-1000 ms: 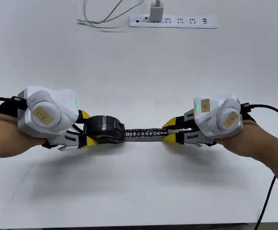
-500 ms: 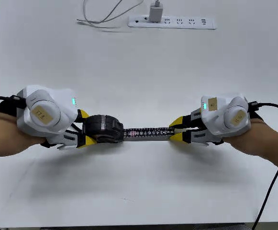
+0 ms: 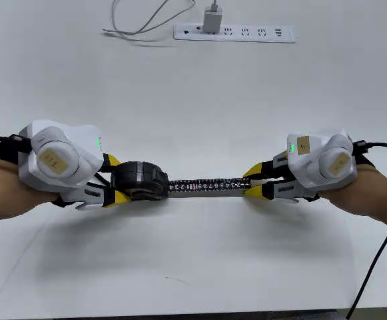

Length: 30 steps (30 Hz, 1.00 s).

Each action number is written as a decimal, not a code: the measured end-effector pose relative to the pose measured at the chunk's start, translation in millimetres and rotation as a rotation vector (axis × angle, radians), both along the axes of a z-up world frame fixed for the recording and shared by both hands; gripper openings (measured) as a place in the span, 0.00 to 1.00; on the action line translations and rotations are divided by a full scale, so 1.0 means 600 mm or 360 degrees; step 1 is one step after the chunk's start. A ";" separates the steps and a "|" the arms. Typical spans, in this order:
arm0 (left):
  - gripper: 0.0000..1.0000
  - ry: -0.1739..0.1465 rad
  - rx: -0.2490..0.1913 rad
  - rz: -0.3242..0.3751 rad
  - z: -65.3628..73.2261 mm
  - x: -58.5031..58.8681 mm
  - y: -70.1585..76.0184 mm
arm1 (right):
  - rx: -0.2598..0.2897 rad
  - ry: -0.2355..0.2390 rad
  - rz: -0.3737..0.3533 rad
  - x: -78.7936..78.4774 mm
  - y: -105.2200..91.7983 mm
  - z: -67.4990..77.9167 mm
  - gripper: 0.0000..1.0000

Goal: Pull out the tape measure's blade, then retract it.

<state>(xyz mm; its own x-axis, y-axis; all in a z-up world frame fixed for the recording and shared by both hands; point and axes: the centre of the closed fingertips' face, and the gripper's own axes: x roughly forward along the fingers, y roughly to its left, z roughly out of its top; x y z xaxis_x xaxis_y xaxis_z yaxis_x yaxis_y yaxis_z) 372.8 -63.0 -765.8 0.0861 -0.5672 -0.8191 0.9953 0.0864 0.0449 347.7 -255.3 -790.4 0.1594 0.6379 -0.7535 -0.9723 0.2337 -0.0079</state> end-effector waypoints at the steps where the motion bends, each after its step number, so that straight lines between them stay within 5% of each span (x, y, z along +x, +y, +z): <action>1: 0.25 0.0002 -0.0002 -0.0002 0.000 0.000 0.000 | -0.0002 0.0003 0.0000 -0.001 -0.001 0.000 0.08; 30: 0.25 -0.0003 0.0000 -0.0020 0.000 -0.001 -0.002 | -0.0105 0.0025 -0.0026 -0.012 -0.067 0.002 0.08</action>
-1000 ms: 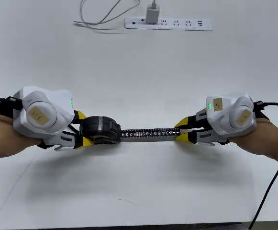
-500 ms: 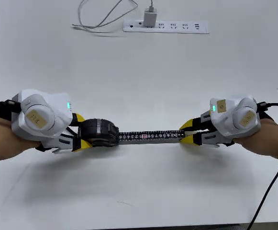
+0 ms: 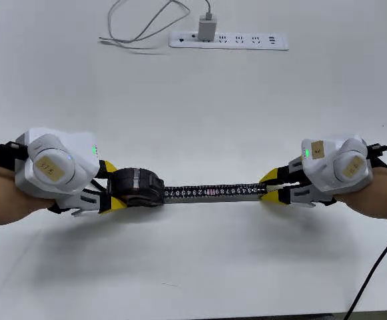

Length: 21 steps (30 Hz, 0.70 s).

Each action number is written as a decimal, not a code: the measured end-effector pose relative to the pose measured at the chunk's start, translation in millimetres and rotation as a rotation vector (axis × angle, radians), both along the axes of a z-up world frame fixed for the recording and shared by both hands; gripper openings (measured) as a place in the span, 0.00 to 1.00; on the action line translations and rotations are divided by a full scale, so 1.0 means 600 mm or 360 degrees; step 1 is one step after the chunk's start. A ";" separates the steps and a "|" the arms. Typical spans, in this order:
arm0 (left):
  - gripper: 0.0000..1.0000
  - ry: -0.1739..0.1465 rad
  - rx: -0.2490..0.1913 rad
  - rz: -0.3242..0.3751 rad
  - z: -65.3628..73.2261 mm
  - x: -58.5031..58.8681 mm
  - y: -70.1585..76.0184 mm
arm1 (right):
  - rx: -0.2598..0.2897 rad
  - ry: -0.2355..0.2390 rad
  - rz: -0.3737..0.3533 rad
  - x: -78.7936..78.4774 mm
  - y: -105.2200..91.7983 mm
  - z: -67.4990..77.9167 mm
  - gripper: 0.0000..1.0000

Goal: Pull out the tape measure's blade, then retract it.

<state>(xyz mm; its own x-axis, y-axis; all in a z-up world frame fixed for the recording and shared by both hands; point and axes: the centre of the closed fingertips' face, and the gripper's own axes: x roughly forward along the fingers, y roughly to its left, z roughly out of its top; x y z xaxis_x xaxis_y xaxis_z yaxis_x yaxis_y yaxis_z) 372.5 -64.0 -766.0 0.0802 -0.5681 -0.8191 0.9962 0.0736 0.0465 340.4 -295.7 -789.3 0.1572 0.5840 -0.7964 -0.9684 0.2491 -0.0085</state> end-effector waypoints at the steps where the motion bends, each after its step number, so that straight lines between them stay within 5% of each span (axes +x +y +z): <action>1: 0.25 -0.0003 0.0002 -0.0005 0.000 0.000 0.000 | -0.0003 0.0001 -0.0001 -0.001 -0.002 0.000 0.08; 21: 0.25 -0.0003 0.0018 -0.0017 0.000 -0.001 0.000 | -0.0084 0.0030 -0.0020 -0.008 -0.051 0.003 0.08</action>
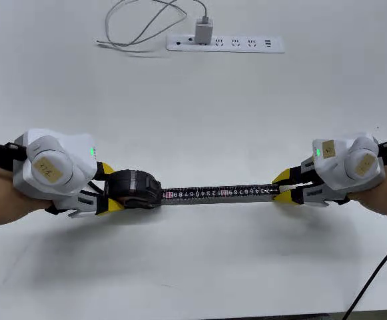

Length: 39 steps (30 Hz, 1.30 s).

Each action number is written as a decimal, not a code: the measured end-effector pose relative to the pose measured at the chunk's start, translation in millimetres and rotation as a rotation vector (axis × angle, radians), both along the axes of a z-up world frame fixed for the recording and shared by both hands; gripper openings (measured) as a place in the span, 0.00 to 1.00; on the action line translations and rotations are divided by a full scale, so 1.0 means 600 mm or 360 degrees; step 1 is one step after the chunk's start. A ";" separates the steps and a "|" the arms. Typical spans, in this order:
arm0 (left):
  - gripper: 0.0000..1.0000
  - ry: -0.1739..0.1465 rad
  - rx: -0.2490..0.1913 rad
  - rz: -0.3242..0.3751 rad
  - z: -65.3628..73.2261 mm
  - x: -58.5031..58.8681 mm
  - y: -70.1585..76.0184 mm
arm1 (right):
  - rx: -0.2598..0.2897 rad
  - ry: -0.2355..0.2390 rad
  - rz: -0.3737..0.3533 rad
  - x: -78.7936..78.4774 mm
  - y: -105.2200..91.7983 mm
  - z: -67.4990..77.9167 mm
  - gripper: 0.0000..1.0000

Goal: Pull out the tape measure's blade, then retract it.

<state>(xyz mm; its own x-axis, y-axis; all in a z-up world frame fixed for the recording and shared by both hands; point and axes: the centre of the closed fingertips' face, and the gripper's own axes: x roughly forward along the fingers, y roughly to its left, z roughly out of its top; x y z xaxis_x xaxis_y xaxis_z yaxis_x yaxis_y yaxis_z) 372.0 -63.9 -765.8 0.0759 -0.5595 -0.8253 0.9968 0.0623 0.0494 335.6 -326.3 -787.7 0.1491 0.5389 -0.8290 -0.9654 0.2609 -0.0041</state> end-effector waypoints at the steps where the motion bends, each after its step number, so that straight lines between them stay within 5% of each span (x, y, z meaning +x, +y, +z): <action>1: 0.25 0.0000 0.0000 0.0000 0.000 0.000 0.000 | -0.0001 0.0003 -0.0003 0.000 -0.003 0.000 0.08; 17: 0.25 0.0000 0.0001 0.0000 0.000 0.000 0.000 | -0.0062 0.0021 -0.0018 -0.003 -0.033 -0.003 0.08; 39: 0.25 -0.0005 0.0007 -0.0005 -0.001 0.000 0.000 | -0.0081 0.0020 -0.0018 -0.003 -0.035 -0.003 0.08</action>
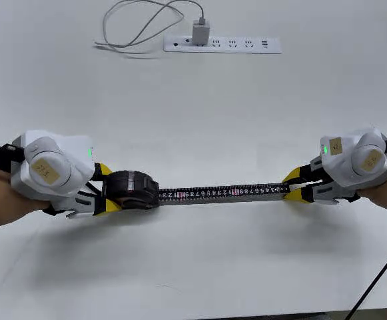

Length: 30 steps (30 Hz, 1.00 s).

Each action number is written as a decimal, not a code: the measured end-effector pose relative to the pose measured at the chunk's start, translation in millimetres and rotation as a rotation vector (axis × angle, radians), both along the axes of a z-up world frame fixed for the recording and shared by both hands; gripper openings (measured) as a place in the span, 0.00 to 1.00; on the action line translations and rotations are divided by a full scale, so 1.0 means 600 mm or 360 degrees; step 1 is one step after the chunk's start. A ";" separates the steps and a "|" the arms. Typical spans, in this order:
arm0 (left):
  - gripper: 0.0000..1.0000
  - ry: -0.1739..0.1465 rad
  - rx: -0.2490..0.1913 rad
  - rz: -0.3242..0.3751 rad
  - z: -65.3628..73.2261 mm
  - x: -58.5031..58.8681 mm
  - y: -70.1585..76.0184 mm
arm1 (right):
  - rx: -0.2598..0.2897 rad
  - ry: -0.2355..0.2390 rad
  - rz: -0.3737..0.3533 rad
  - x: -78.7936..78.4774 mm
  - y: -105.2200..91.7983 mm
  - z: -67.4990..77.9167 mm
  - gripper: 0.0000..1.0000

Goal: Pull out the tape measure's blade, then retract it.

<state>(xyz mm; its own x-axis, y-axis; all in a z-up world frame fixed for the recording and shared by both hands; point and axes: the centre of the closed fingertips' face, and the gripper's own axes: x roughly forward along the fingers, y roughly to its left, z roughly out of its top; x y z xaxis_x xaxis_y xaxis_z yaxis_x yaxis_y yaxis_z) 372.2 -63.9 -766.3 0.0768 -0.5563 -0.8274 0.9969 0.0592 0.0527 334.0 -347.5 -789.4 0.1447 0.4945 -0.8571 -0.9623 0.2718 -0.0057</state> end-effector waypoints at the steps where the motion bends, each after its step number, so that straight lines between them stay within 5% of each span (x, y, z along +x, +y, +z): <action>1: 0.25 0.0000 -0.0001 0.0001 0.000 0.000 0.000 | 0.0003 -0.0001 -0.0006 0.000 -0.002 0.000 0.08; 30: 0.27 0.0001 0.0009 0.0028 0.003 0.000 -0.005 | -0.0091 0.0000 0.0029 0.001 -0.001 -0.002 0.11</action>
